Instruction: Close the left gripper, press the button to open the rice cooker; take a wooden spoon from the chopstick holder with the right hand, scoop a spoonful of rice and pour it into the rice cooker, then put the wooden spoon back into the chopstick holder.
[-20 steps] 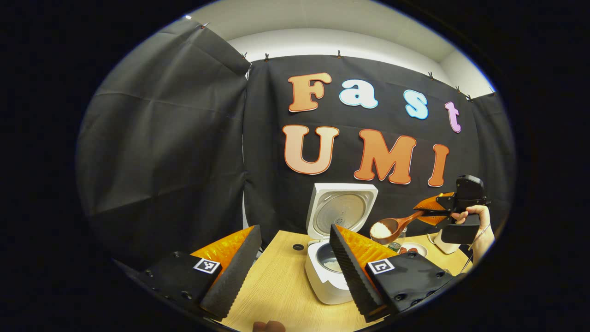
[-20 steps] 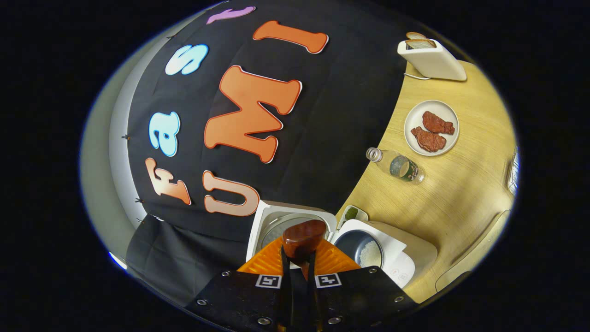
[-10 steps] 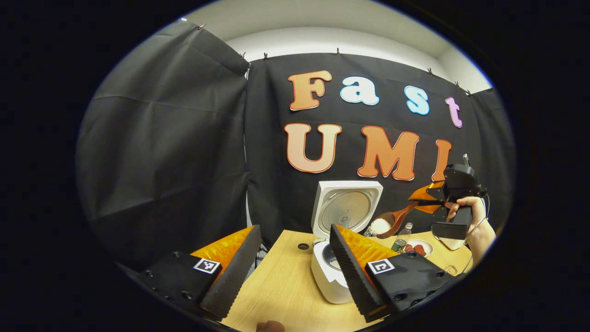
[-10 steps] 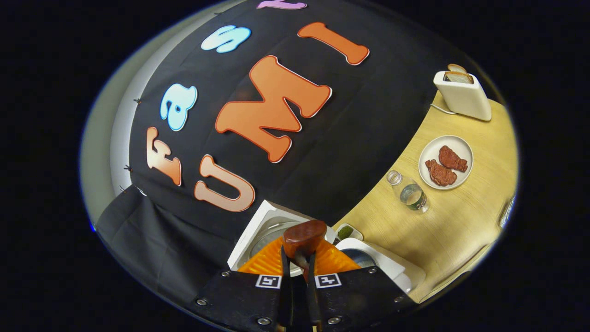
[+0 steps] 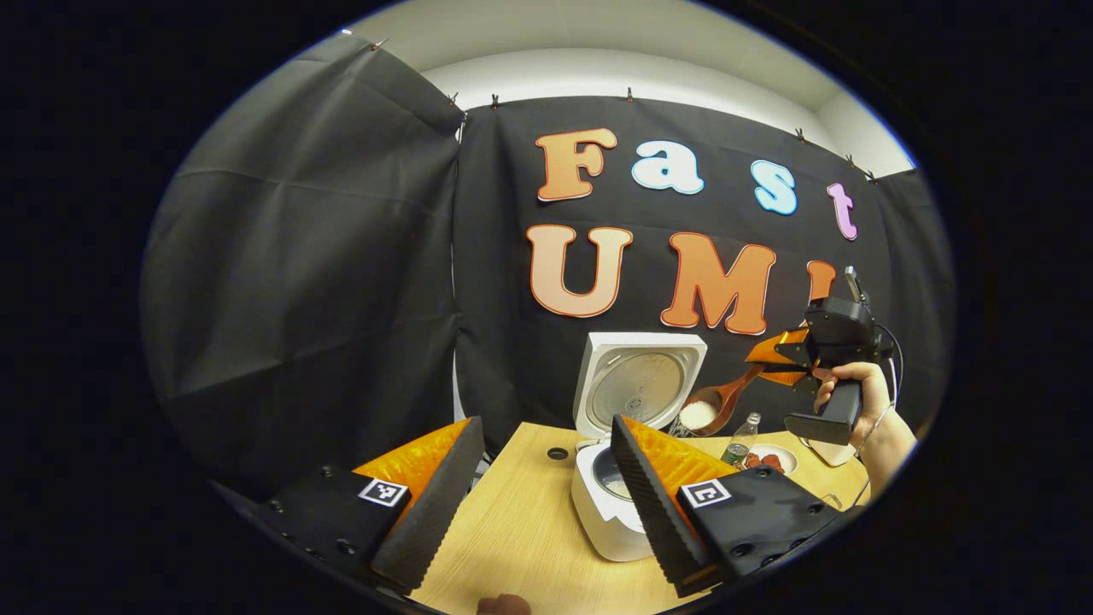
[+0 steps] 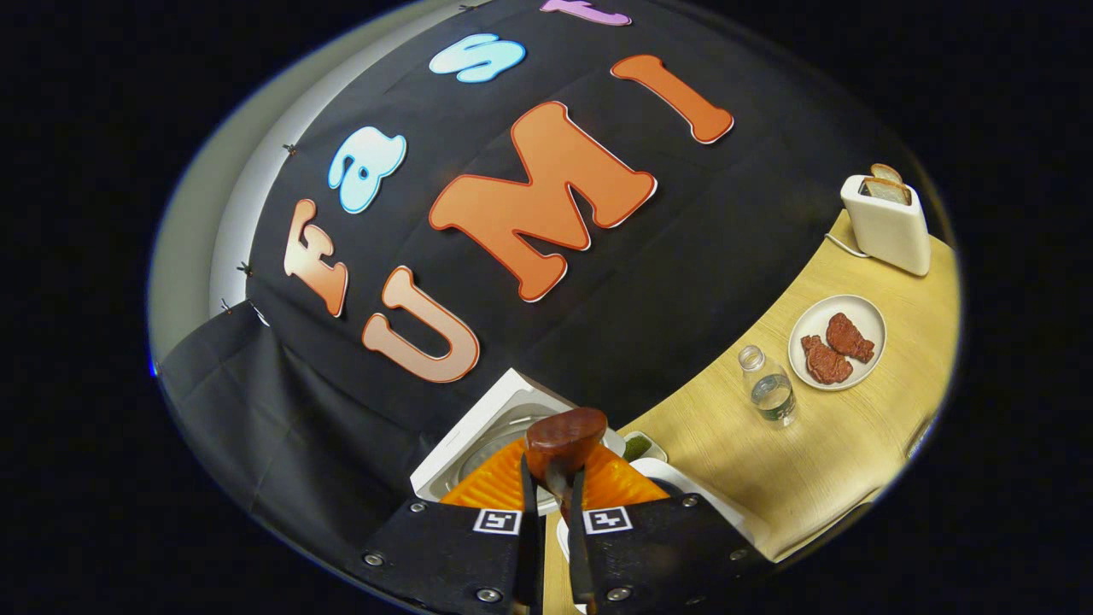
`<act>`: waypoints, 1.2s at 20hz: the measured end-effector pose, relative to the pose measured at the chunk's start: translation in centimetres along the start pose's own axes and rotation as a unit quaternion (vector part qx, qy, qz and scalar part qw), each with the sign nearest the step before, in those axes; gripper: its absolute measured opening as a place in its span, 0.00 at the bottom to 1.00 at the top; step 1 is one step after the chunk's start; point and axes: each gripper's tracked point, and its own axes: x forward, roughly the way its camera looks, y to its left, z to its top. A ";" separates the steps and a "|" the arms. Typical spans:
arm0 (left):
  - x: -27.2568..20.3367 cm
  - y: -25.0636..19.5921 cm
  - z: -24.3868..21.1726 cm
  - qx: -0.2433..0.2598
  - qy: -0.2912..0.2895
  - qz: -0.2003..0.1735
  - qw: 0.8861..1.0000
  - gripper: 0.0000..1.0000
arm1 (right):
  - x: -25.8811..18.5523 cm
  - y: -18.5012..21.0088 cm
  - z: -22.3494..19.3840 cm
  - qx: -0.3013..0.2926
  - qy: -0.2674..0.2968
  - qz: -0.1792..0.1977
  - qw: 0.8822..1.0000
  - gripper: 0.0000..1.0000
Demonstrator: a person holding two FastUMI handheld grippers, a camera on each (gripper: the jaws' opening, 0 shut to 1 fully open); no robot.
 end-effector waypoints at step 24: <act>0.1 0.2 -0.3 -0.004 0.001 0.001 1.000 1.00 | 1.4 1.7 -0.2 -0.179 -0.050 0.005 0.983 0.12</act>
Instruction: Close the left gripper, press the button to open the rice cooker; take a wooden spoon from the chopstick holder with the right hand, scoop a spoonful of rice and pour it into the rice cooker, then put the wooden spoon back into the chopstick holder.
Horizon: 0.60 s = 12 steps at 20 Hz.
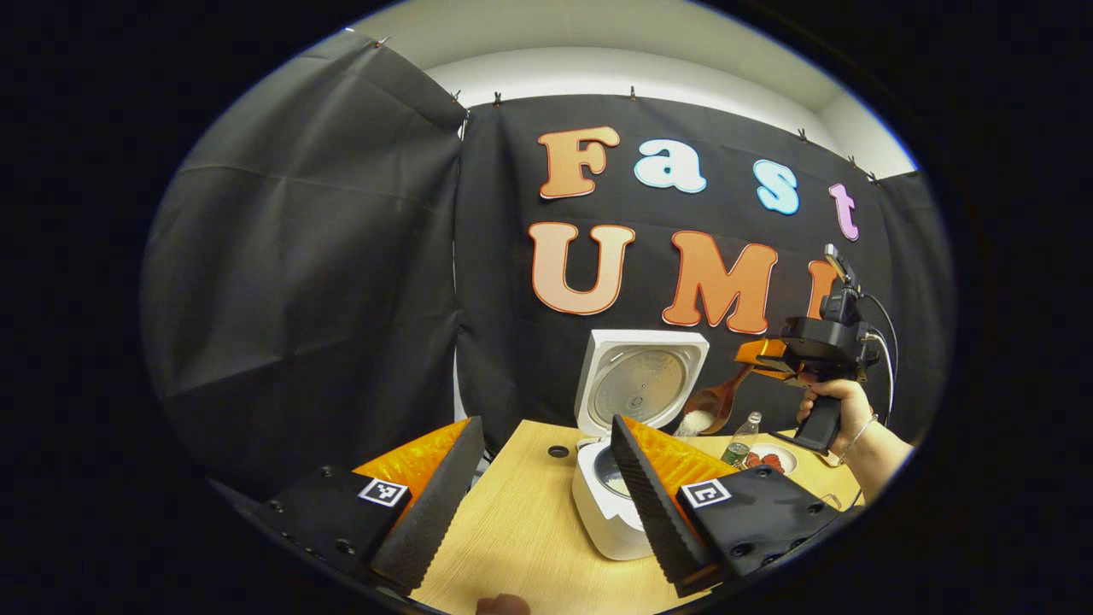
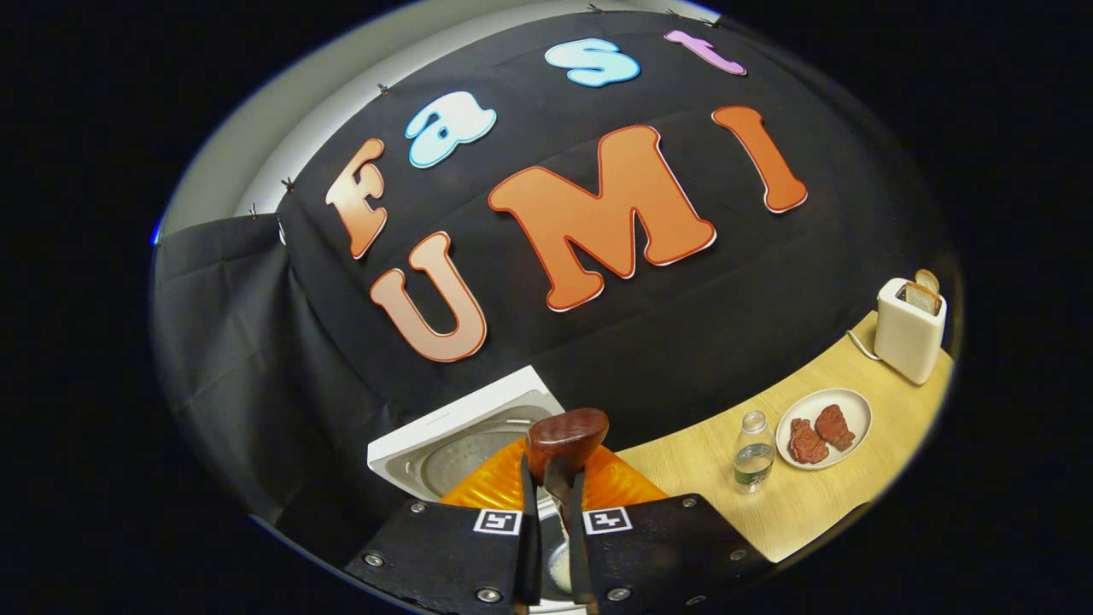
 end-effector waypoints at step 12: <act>-0.6 -1.1 0.1 0.002 -0.003 -0.002 1.000 1.00 | -1.7 2.7 0.2 -0.100 -0.008 0.046 0.994 0.12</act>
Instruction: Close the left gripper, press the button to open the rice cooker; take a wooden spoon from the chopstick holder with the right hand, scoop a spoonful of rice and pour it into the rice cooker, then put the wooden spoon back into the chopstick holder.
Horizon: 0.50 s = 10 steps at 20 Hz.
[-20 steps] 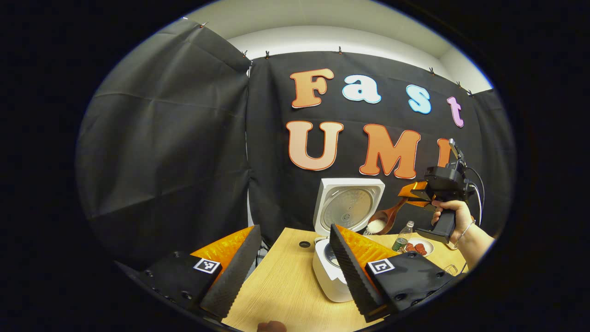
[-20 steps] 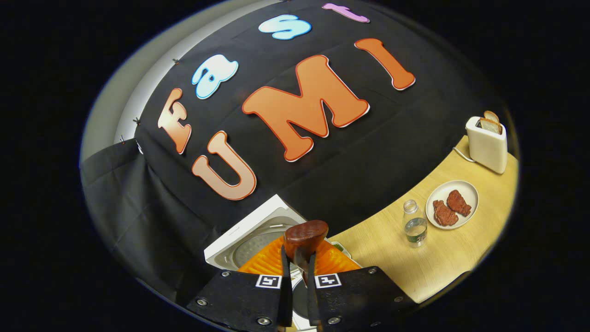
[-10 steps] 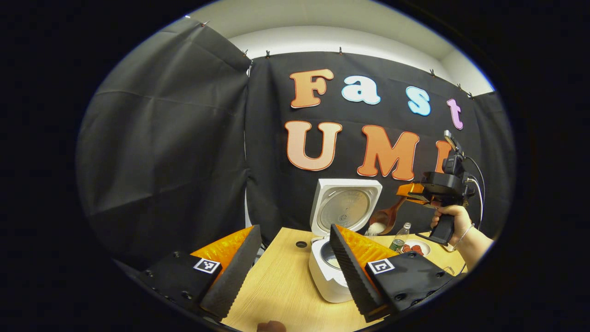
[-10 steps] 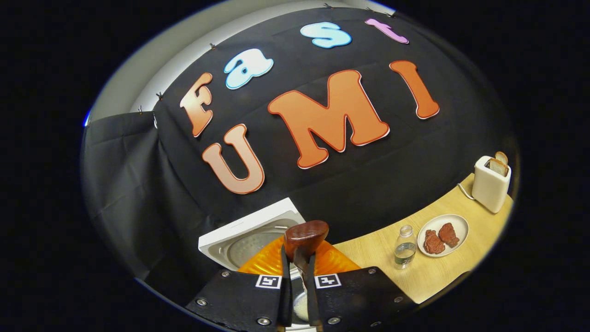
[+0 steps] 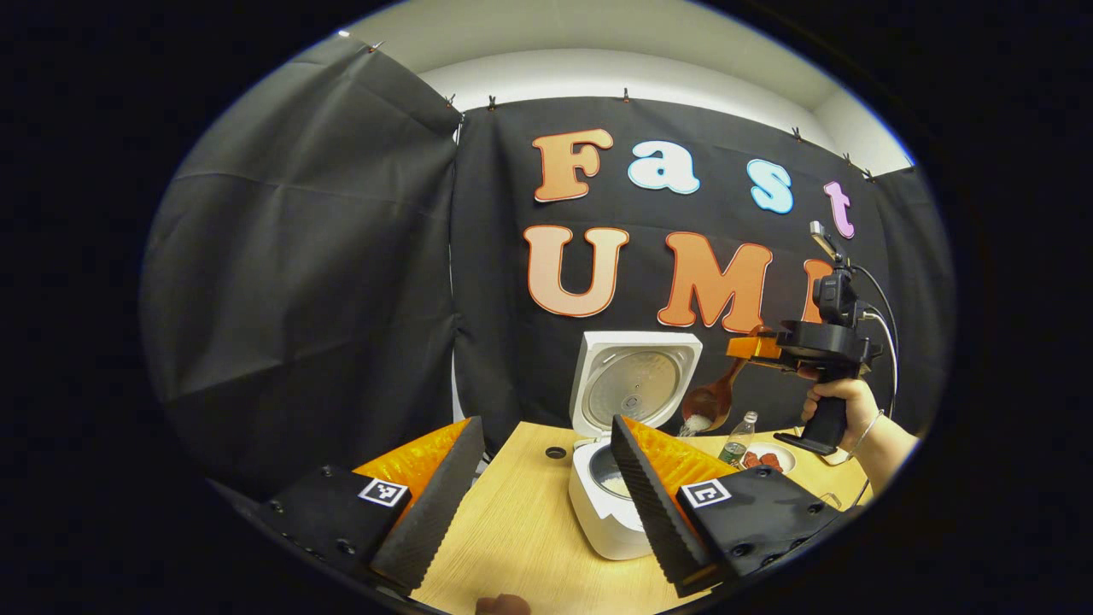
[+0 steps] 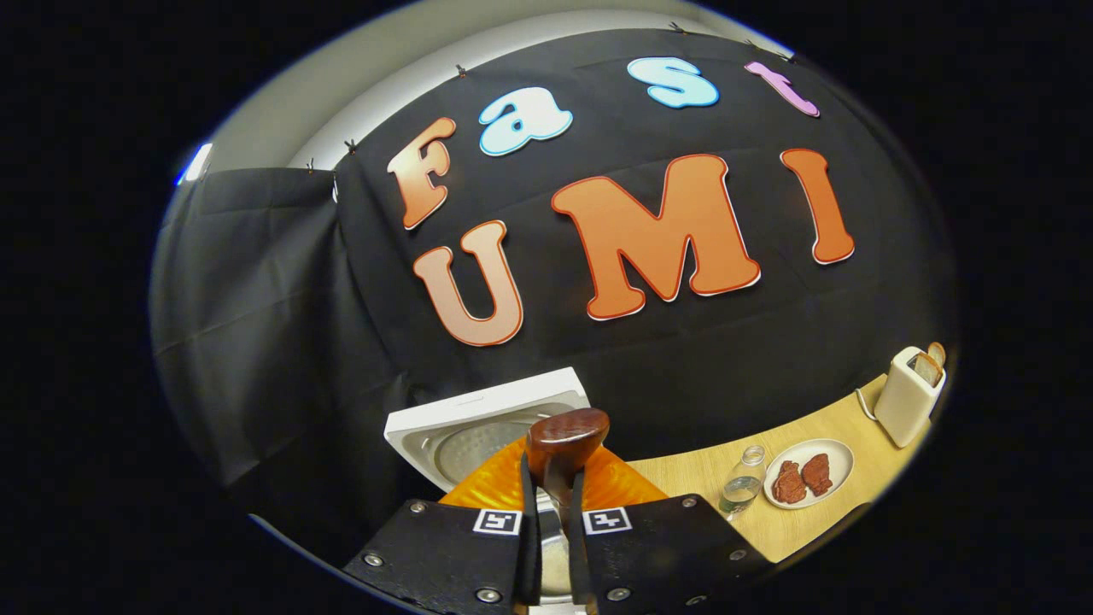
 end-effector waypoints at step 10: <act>-1.0 0.7 -0.3 -0.003 0.002 0.007 1.000 1.00 | -0.8 2.5 -0.6 -0.071 0.000 0.027 0.997 0.12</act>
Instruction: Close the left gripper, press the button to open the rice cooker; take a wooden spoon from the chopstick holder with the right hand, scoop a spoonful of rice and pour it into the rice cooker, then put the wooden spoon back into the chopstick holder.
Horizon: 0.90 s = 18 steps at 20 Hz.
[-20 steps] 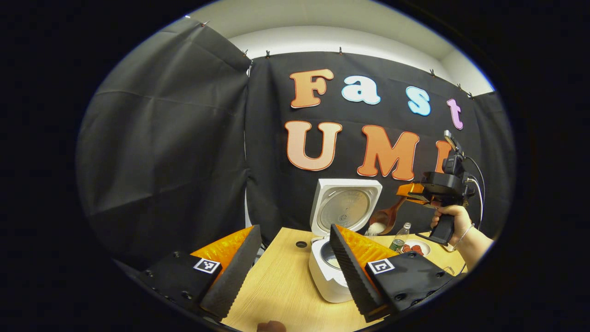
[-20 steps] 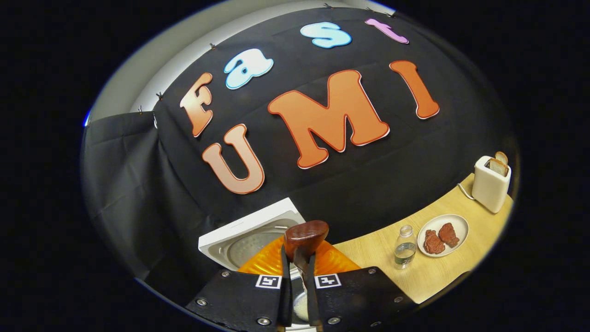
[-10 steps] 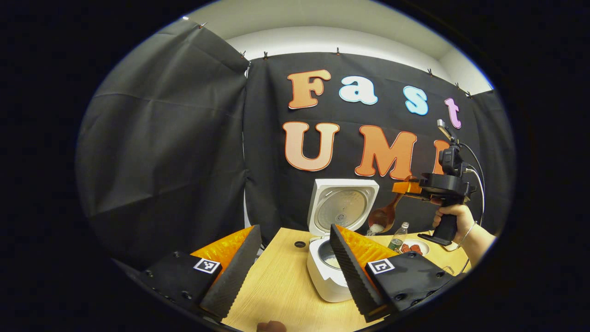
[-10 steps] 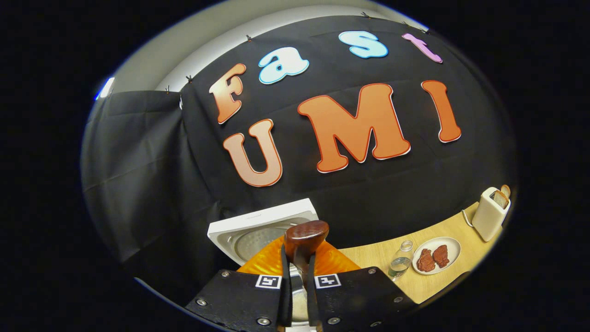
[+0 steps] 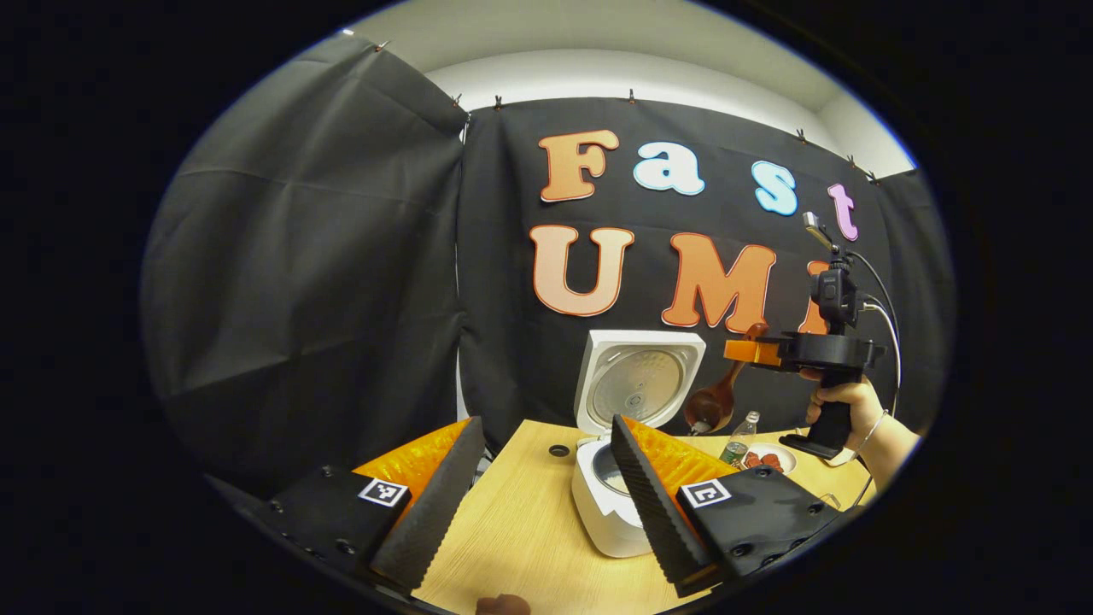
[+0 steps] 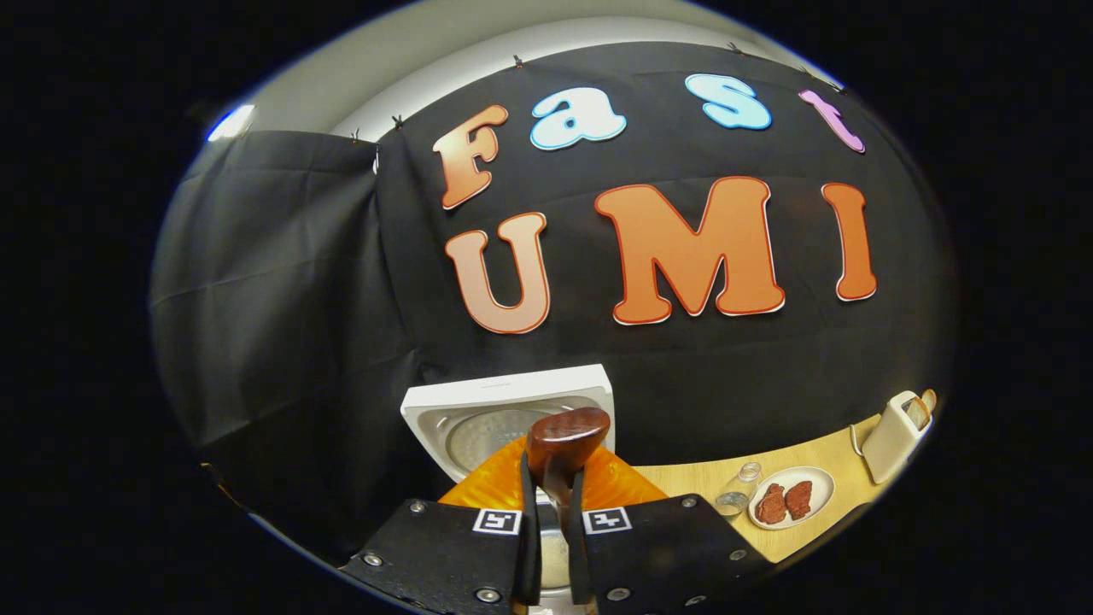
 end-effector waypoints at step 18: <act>-2.8 1.4 1.3 -0.005 -0.022 0.009 1.000 1.00 | -4.3 -1.7 0.7 -0.047 -0.014 -0.015 0.999 0.12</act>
